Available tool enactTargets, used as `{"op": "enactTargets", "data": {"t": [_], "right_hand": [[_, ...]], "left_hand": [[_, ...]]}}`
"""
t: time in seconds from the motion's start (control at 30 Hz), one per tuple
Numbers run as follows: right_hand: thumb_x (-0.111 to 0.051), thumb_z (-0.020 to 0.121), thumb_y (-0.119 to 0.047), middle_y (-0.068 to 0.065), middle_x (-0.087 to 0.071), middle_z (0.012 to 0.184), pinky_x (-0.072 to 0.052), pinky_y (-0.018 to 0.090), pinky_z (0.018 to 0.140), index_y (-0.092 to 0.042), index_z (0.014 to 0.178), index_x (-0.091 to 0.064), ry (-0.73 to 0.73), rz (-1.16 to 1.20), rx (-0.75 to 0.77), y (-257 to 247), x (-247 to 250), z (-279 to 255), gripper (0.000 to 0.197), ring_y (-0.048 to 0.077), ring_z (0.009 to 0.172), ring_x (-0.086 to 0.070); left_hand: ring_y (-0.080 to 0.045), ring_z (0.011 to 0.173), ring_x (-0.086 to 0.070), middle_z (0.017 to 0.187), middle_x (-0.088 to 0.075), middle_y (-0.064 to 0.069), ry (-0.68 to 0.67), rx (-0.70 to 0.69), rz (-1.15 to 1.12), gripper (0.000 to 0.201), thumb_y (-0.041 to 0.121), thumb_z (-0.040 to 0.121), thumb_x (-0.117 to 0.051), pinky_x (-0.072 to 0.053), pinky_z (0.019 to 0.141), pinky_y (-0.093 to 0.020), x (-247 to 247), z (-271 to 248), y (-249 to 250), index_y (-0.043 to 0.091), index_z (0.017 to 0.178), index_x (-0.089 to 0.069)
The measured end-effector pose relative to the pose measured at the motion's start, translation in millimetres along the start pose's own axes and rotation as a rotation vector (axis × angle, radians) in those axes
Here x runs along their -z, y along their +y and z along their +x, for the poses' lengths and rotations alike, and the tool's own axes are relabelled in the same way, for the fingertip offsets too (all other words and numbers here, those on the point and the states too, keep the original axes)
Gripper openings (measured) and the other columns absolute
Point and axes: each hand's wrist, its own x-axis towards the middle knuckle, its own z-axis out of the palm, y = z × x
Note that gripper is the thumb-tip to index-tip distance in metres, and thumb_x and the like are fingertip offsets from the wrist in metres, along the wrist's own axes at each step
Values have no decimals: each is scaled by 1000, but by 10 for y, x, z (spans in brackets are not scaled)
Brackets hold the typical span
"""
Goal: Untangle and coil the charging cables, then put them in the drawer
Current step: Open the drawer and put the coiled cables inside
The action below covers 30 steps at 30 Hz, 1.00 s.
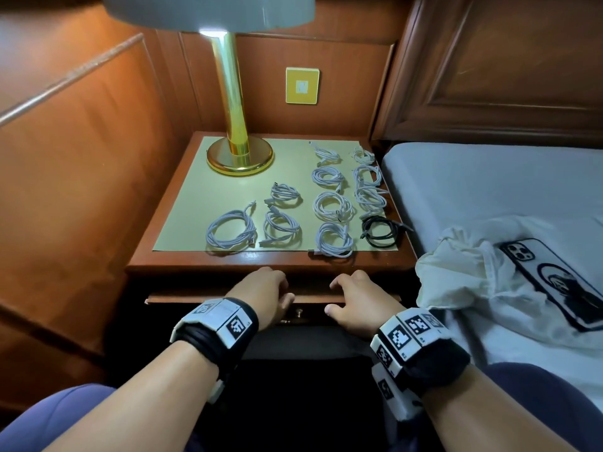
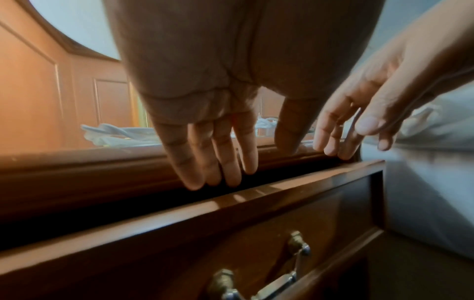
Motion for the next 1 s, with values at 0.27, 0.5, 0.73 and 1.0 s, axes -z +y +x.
{"op": "enactTargets", "data": {"t": [0.27,0.5,0.73,1.0], "right_hand": [[-57,96,-42,3,-35,147,-44,40,108,-24,150,-38,-75,-25,26,-184,-116,164,61,25,129,-50],[-57,95,-42,6,-35,150,-44,42,108,-23,153,-35,-83,-93,13,-256,-207,278,65,29,135,-45],[-57,94,-40,7,-39,143,-48,41,99,-18,145,-44,-71,-218,21,-338,-304,311,57,30,127,-49],[-60,91,-44,2,-46,134,-50,39,97,-25,140,-53,-41,-220,24,-316,-296,227,53,26,122,-53]], "left_hand": [[-22,119,-59,129,-61,-2,-157,145,145,49,52,95,-55,-50,100,-40,-47,140,-97,20,132,-57],[-23,122,-56,132,-59,1,-202,254,218,52,58,93,-55,-43,96,-39,-76,115,-216,25,133,-52],[-25,124,-55,134,-56,-2,-197,250,231,57,56,91,-60,-44,98,-40,-81,113,-231,22,136,-51],[-22,111,-62,120,-65,-1,-256,239,226,49,52,90,-62,-51,94,-36,-39,61,-199,18,126,-60]]}}
